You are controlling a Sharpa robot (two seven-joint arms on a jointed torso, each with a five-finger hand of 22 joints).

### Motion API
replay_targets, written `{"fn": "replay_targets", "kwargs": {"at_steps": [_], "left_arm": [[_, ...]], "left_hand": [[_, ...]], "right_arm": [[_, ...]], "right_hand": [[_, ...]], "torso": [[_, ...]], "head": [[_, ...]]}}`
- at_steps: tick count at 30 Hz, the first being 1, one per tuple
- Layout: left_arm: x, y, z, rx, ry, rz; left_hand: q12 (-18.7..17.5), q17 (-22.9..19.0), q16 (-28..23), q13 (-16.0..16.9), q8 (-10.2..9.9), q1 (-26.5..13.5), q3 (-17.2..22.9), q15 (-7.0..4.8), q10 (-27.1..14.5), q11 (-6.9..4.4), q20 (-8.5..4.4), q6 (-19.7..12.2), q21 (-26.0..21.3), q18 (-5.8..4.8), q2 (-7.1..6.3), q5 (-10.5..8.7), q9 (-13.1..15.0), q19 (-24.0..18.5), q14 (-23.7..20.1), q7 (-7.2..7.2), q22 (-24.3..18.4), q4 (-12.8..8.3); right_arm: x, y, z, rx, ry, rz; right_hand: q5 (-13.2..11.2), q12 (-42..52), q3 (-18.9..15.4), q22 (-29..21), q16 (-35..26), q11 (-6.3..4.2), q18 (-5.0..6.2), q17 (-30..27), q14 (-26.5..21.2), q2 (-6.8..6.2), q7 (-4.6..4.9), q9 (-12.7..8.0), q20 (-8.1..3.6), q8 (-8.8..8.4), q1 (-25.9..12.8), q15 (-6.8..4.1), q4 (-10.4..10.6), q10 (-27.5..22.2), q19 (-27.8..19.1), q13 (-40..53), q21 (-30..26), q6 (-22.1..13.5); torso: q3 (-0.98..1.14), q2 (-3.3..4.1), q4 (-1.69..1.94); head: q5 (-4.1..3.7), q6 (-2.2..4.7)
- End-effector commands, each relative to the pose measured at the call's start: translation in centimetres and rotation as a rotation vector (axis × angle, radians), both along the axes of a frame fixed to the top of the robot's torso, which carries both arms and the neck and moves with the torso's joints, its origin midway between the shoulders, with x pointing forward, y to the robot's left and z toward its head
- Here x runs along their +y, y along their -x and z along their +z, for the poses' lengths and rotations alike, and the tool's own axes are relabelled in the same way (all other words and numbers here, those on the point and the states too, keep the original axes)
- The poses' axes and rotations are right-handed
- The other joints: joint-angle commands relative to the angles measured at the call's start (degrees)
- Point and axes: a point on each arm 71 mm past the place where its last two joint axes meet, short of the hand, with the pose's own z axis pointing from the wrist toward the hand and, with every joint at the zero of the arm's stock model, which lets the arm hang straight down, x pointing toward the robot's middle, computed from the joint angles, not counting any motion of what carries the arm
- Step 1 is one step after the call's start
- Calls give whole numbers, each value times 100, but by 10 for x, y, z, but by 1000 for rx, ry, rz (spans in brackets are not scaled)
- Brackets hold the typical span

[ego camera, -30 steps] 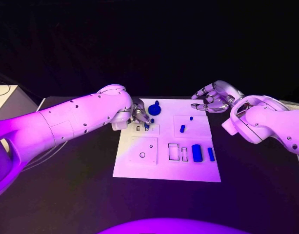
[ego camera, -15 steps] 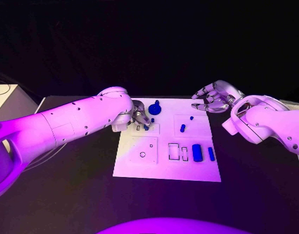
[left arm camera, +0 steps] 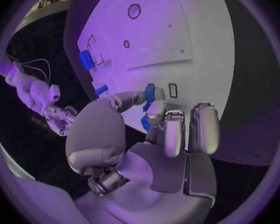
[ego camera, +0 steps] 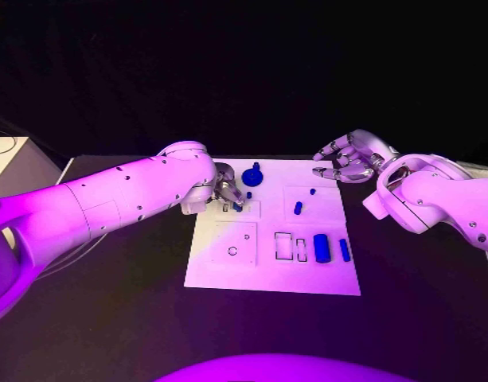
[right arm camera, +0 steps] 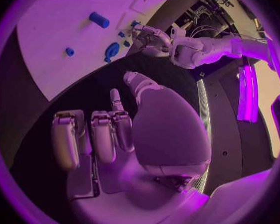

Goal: Assemble the parts on the task board

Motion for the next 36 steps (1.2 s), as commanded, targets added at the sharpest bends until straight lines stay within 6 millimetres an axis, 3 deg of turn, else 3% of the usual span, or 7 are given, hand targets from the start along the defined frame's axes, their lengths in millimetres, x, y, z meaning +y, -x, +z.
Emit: {"fn": "replay_targets", "kwargs": {"at_steps": [1, 12, 36], "left_arm": [[-1, 1, 0, -1, -9, -13], [0, 1, 0, 0, -14, -15], [-8, 4, -6, 41, -34, -51]], "left_hand": [[20, 1491, 32, -3, 25, 17, 856, -46, 37, 14, 4, 276, 35, -61, 63, 33, 1320, 36, 589, -220, 54, -898], [20, 1493, 33, -2, 25, 20, 859, -47, 39, 13, 2, 278, 35, -61, 70, 40, 1322, 36, 590, -221, 54, -898], [40, 1509, 41, 9, 59, -71, 652, -80, 143, -34, -21, 388, 68, -88, 121, 32, 1396, 121, 595, -282, 167, -788]], "right_arm": [[1, 1, 0, 0, 5, 15], [1, 1, 0, 1, 6, 14], [1, 1, 0, 2, 8, 17]], "right_hand": [[14, -20, 9, 1255, -25, 18, 6, 1290, 554, 4, -9, -2, 25, 15, -52, 25, 28, 244, 435, 1184, -32, -39], [14, -20, 9, 1255, -25, 18, 6, 1290, 554, 4, -9, -2, 25, 15, -52, 25, 28, 244, 435, 1184, -32, -39], [33, -16, 12, 1255, -24, 18, 6, 1293, 555, -5, -10, -1, 25, 20, -66, 25, 38, 248, 435, 1187, -33, -41]], "torso": [[4, -3, -3], [0, 2, -4], [6, -6, -2]], "head": [[8, -1], [9, -2], [0, -83]]}}
